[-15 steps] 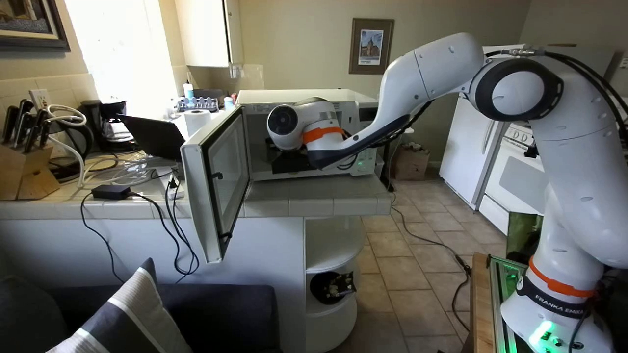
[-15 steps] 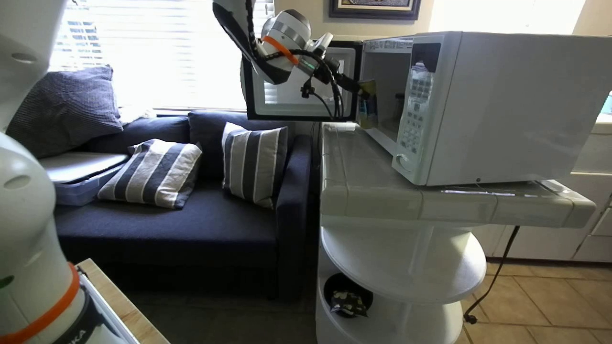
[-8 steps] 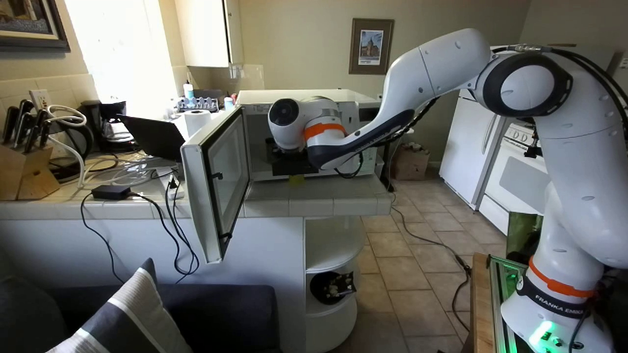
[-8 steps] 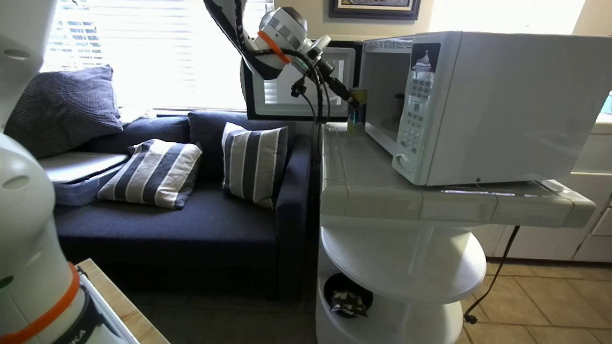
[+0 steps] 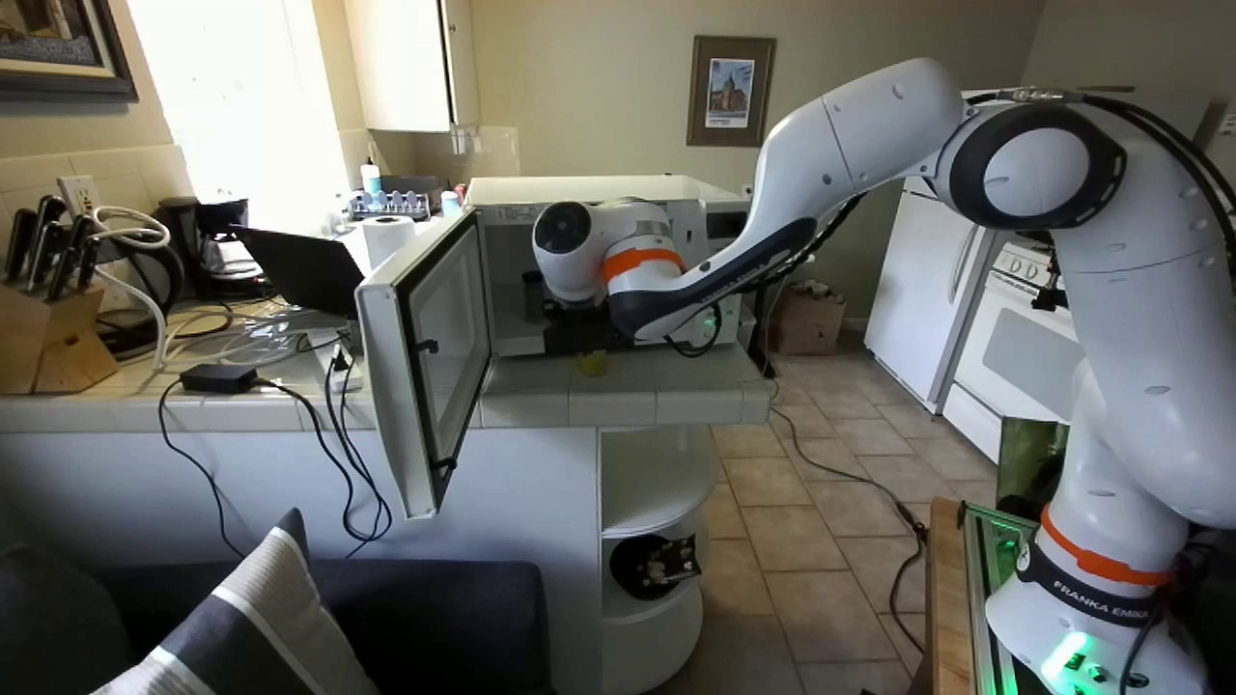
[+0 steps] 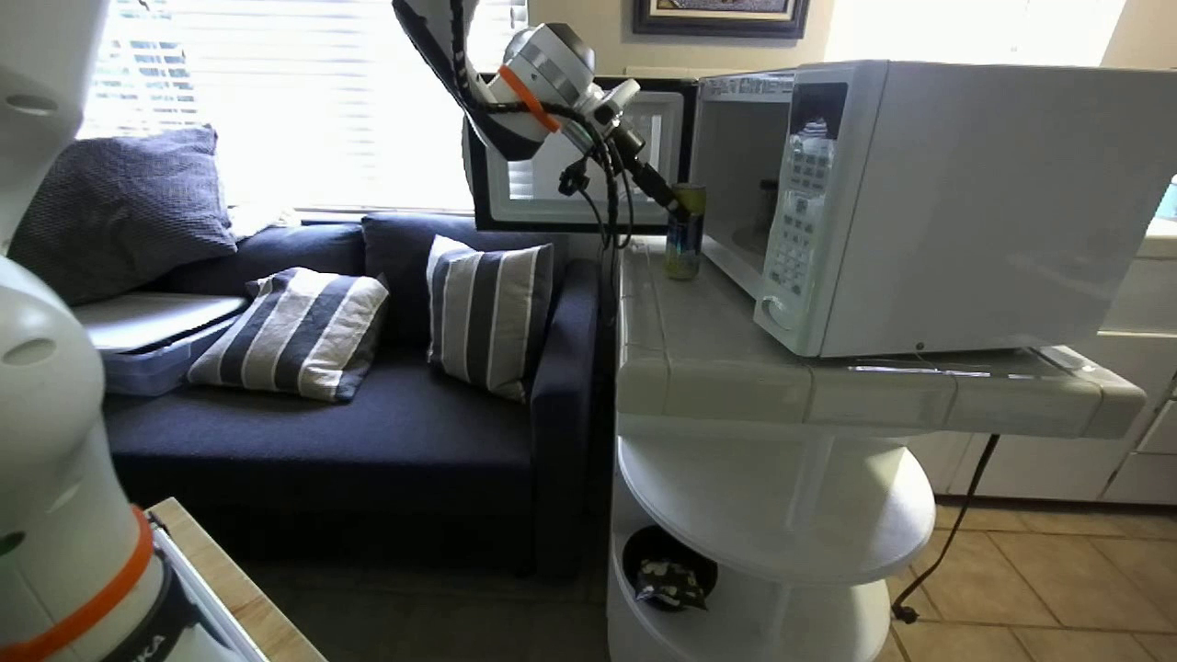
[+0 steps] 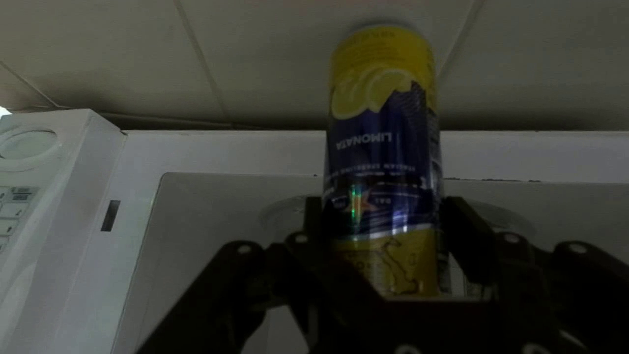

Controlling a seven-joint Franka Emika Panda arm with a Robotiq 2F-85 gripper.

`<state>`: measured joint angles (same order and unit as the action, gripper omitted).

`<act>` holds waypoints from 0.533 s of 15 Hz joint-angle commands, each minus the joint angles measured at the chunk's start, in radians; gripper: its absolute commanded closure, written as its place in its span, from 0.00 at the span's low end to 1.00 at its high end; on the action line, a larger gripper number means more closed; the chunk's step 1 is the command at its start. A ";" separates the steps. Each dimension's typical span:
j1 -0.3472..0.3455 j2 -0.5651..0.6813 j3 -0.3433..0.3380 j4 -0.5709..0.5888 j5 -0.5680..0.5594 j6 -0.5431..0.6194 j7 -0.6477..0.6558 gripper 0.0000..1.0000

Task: Take the can out of the microwave and place it on the shelf

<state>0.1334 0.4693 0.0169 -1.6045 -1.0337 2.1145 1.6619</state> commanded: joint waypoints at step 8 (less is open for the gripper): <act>-0.023 -0.007 -0.011 -0.015 0.024 0.074 -0.053 0.00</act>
<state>0.1177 0.4717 0.0109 -1.6056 -1.0336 2.1484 1.6401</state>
